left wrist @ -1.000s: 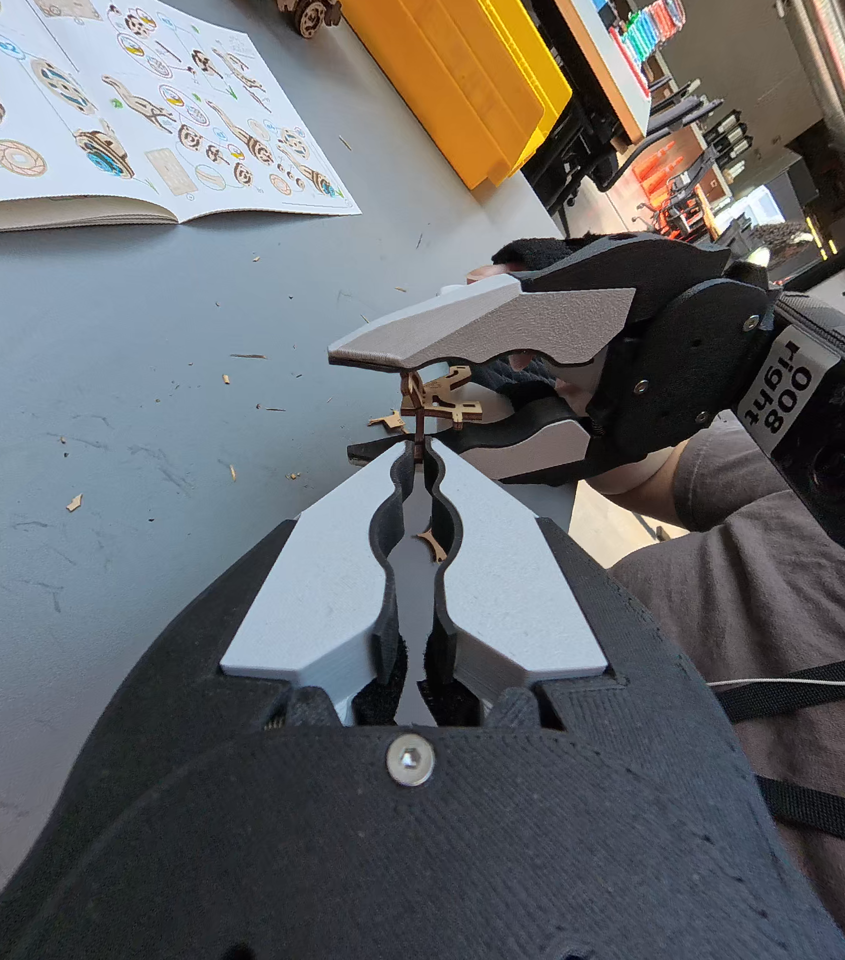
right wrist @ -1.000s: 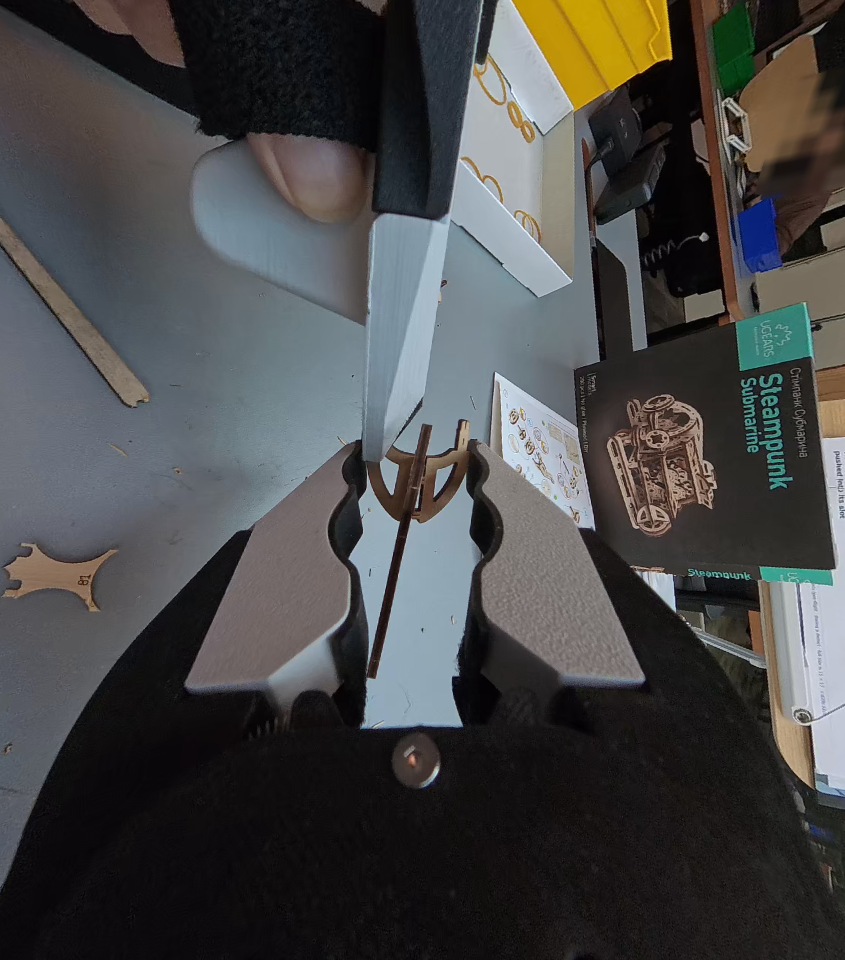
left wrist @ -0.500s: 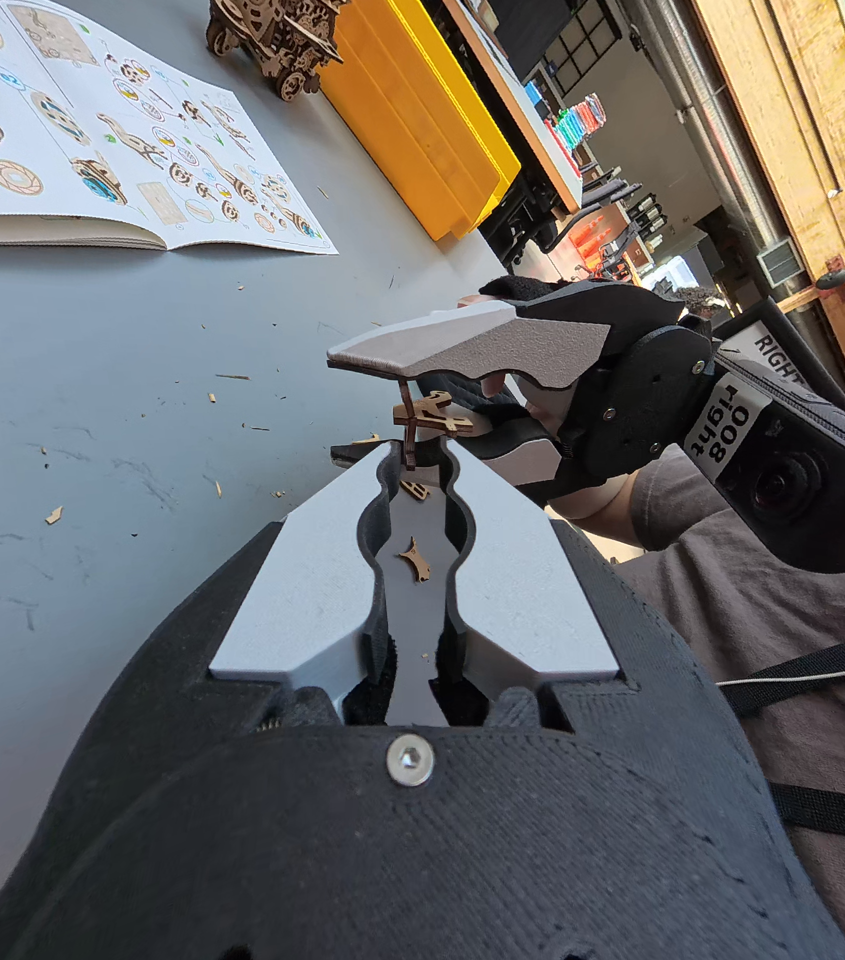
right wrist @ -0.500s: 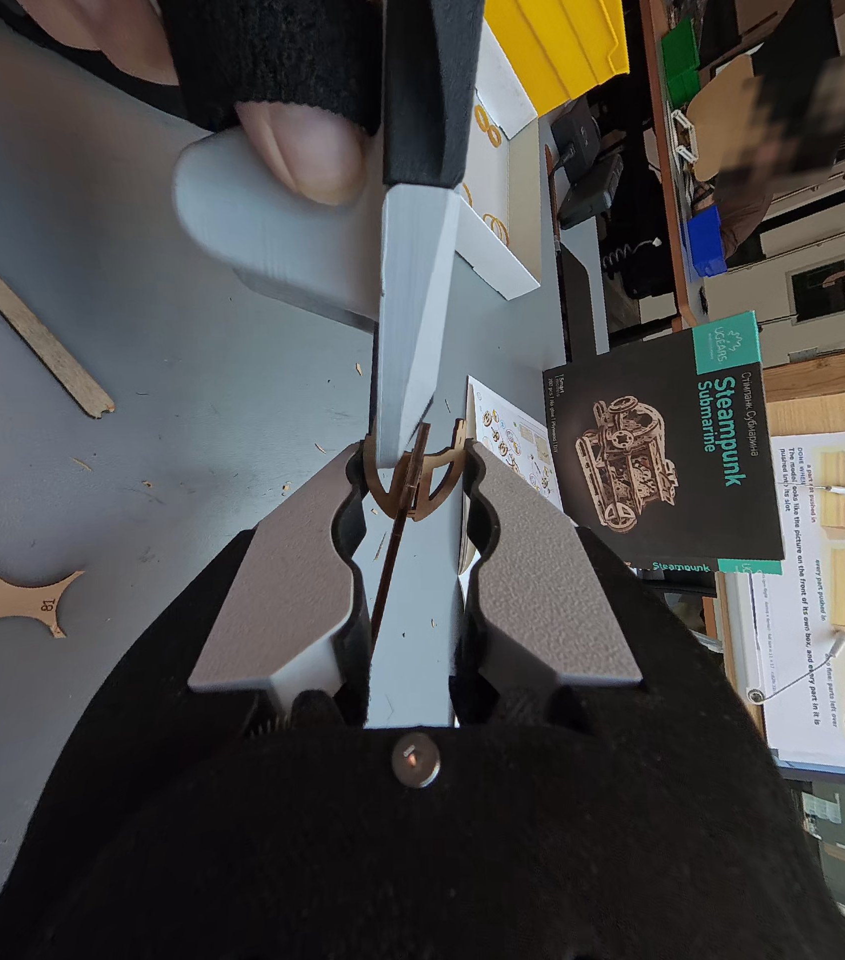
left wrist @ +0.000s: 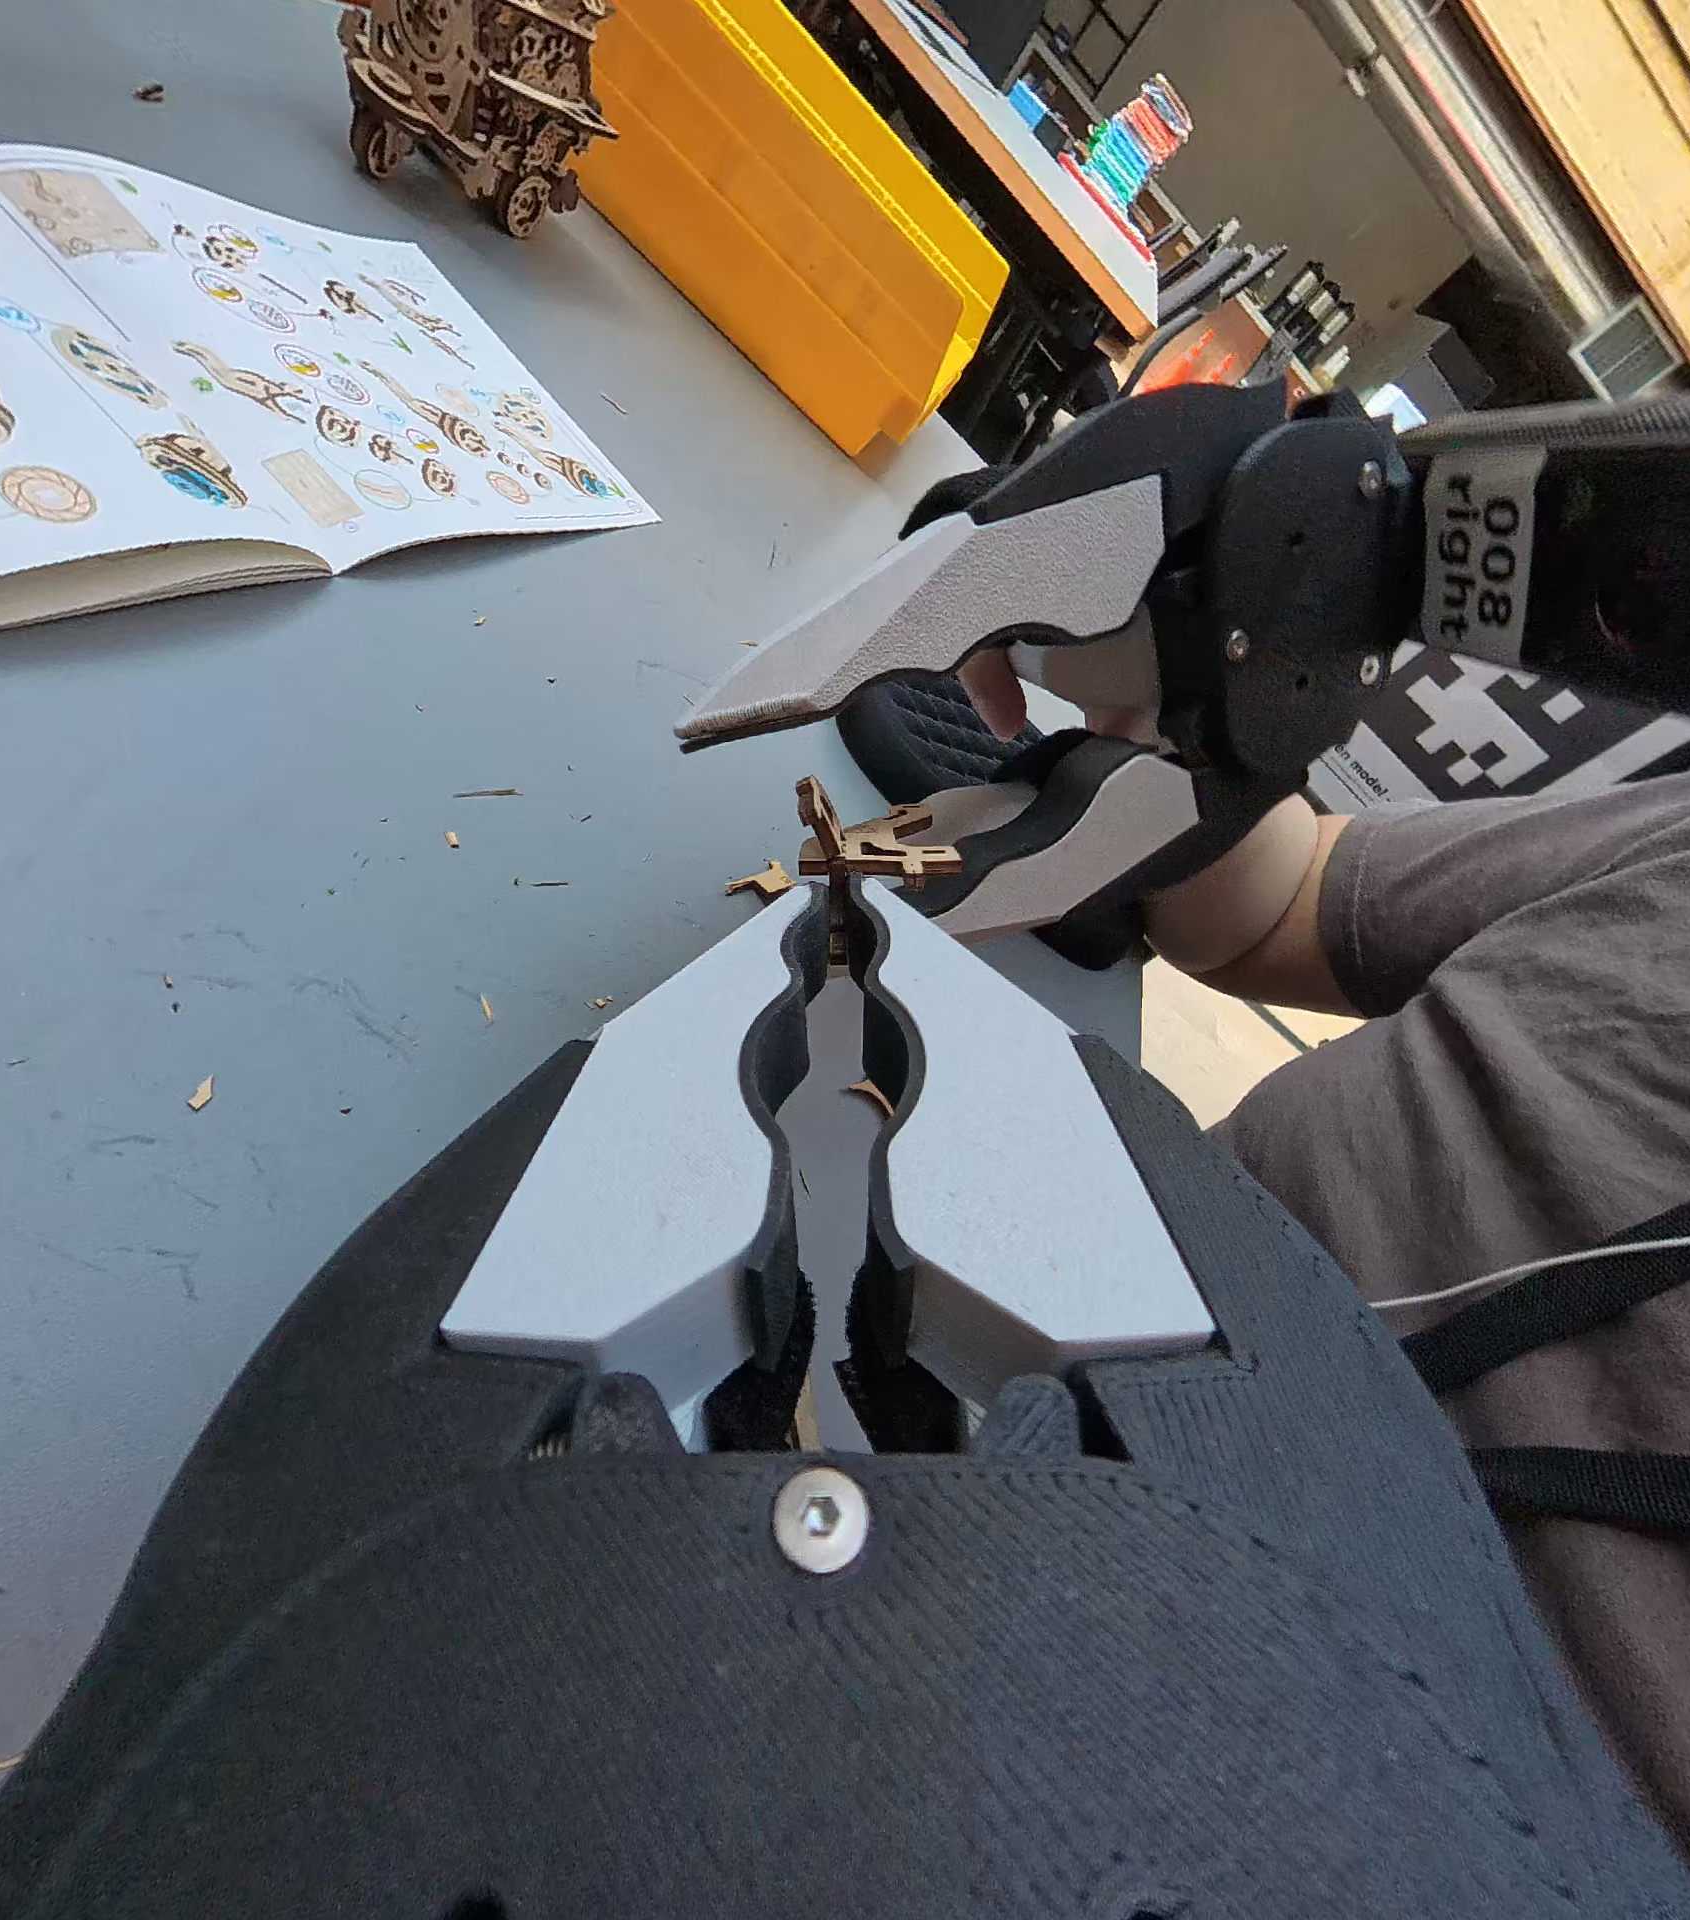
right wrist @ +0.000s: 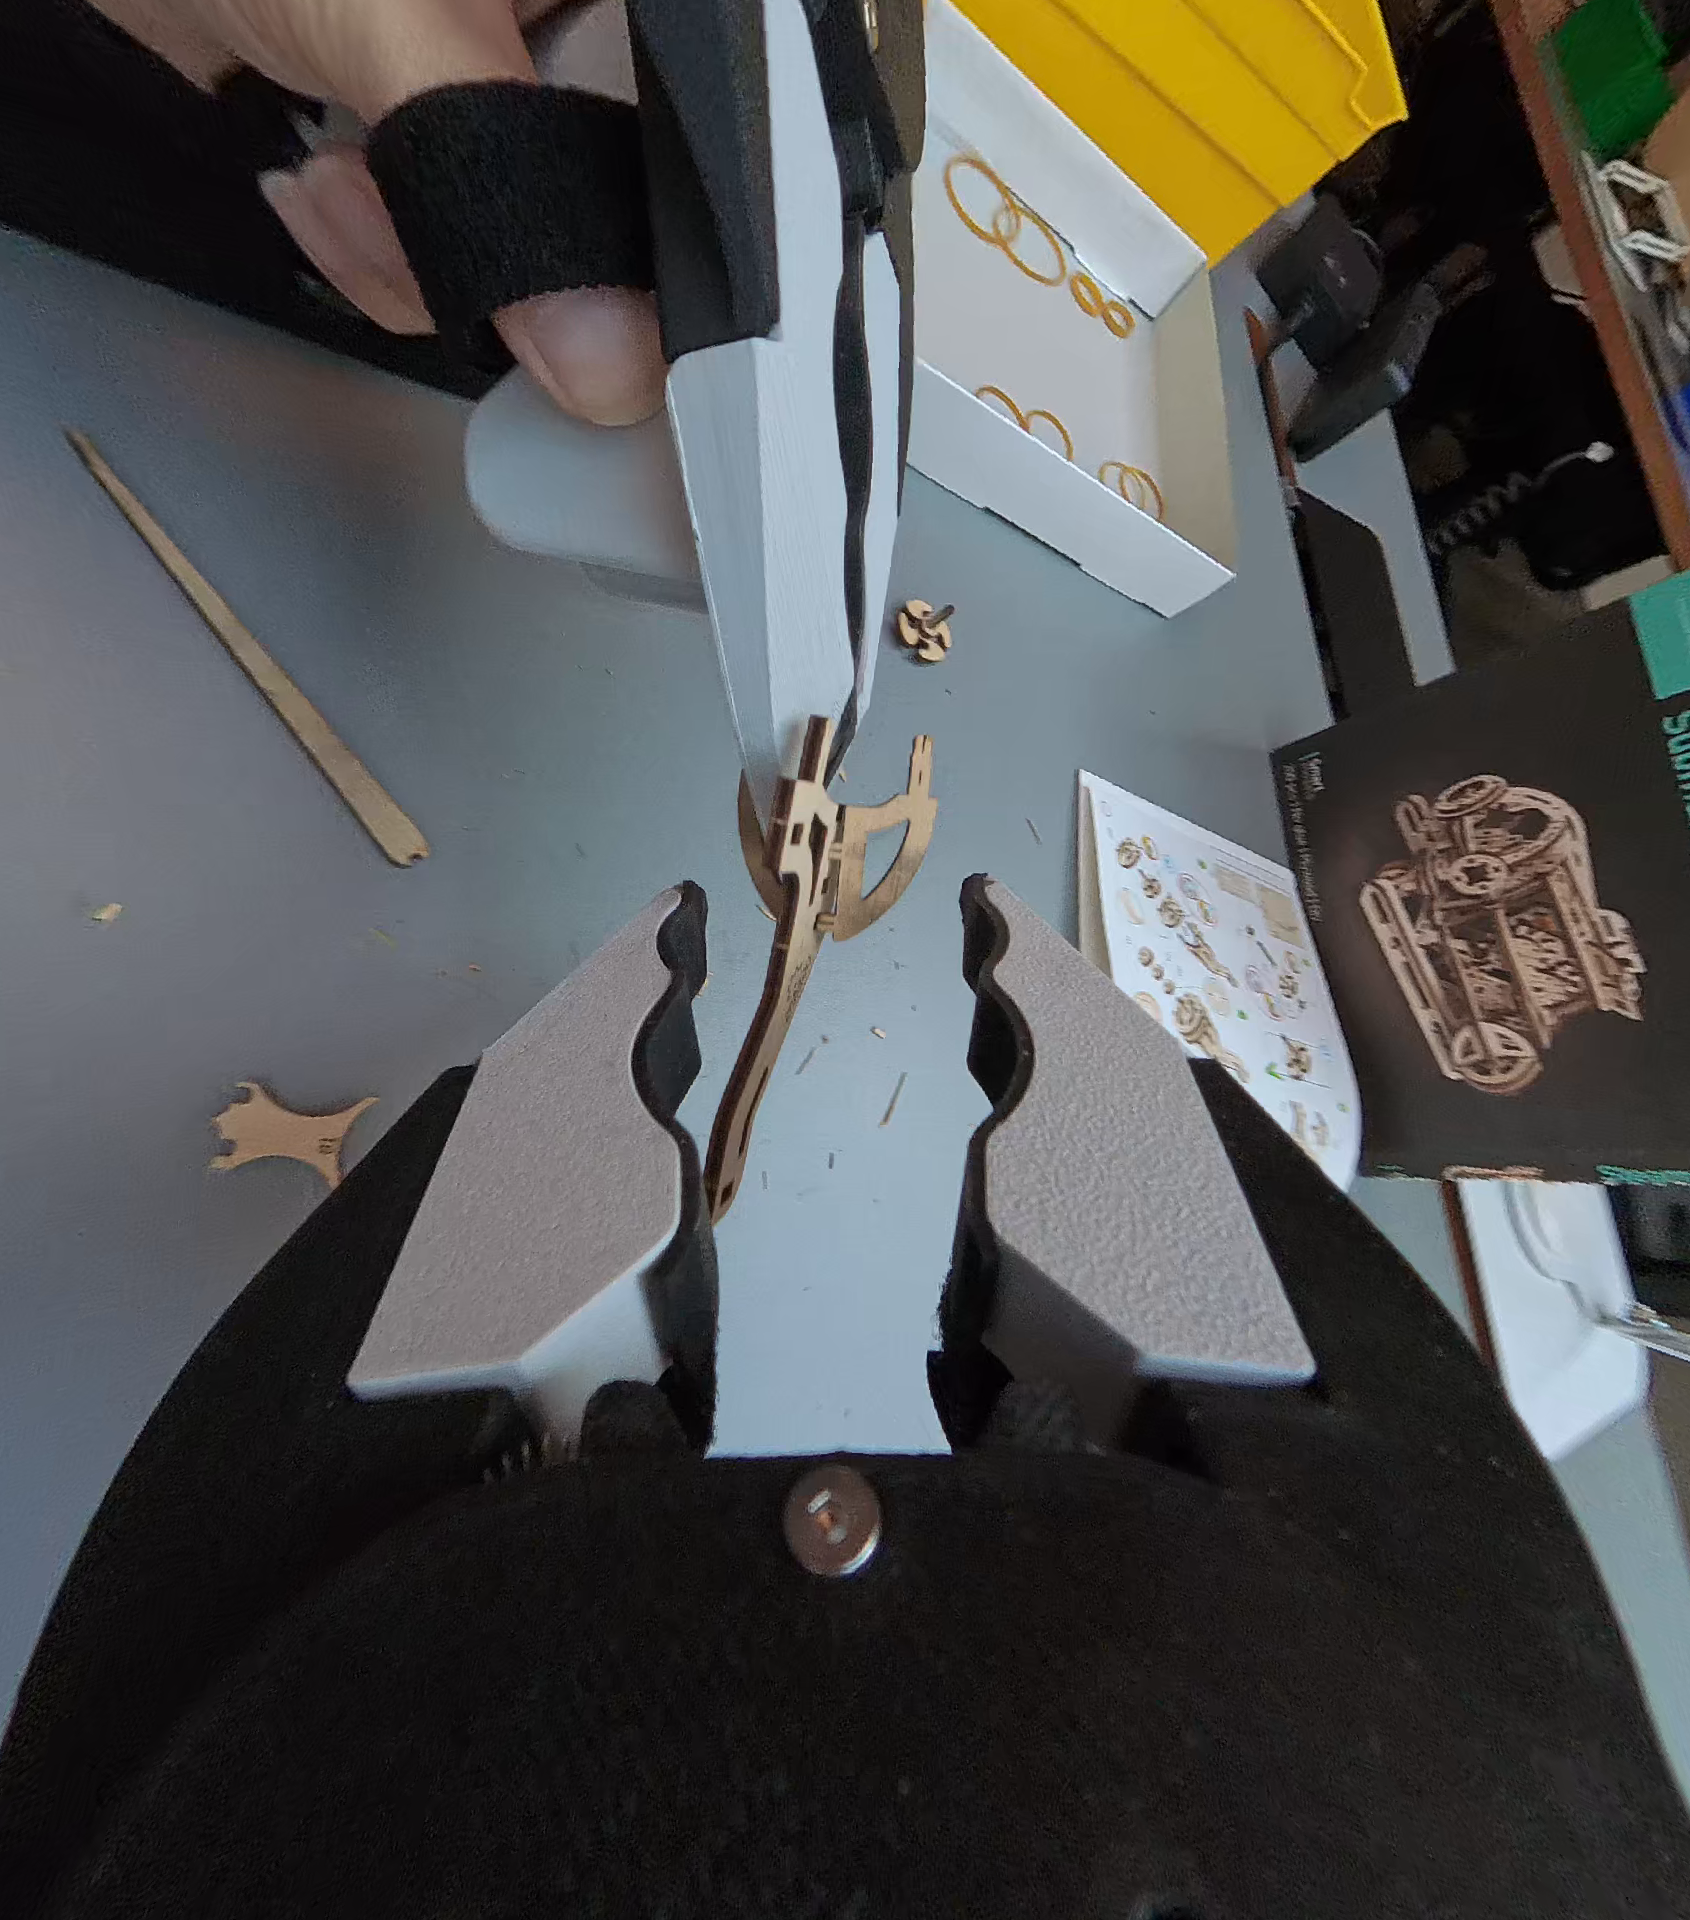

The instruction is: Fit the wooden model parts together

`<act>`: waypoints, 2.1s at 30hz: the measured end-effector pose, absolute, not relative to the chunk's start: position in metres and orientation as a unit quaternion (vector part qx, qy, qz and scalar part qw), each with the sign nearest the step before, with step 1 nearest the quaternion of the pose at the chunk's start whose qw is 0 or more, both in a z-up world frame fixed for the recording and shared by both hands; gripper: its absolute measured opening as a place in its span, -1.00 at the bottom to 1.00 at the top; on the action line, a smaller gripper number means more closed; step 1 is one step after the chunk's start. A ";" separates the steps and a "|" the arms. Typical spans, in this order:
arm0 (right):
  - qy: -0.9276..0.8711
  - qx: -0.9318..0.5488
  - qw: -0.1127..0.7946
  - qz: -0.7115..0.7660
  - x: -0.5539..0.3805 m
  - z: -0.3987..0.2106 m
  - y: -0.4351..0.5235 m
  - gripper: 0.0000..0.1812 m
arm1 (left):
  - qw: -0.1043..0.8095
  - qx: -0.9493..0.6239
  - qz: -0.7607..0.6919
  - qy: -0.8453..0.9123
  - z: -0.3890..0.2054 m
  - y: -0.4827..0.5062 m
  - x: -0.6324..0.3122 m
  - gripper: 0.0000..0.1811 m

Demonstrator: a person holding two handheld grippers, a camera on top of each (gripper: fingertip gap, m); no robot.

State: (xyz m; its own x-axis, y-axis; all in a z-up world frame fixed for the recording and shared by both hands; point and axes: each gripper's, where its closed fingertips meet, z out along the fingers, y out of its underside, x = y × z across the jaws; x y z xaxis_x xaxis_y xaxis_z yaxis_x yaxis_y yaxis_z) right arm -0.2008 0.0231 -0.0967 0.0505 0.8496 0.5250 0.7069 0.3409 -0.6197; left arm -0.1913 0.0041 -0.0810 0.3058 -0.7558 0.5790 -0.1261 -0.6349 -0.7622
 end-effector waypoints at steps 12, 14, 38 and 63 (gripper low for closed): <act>-0.415 -0.596 0.164 0.668 -0.192 -0.044 0.002 -0.53 | 0.248 -0.723 -0.469 0.444 -0.062 -0.007 -0.211 -1.00; -0.412 -0.615 0.160 0.653 -0.198 -0.057 0.003 -0.53 | 0.239 -0.728 -0.454 0.454 -0.062 -0.006 -0.212 -1.00; -0.321 -0.641 0.217 0.663 -0.204 -0.052 0.019 -0.87 | 0.329 -0.649 -0.633 0.264 -0.035 0.028 -0.200 -0.90; -0.397 -0.599 0.253 0.647 -0.186 -0.043 0.017 -0.93 | 0.325 -0.606 -0.651 0.321 -0.043 0.011 -0.189 -1.00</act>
State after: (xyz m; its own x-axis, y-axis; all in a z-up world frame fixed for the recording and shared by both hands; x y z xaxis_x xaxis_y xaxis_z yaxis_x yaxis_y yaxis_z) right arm -0.1864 0.0169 -0.0426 -0.1538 0.8041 -0.5743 0.1483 -0.5558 -0.8180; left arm -0.1889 0.0105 -0.0434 -0.0539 -0.8127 0.5802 0.0335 -0.5822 -0.8123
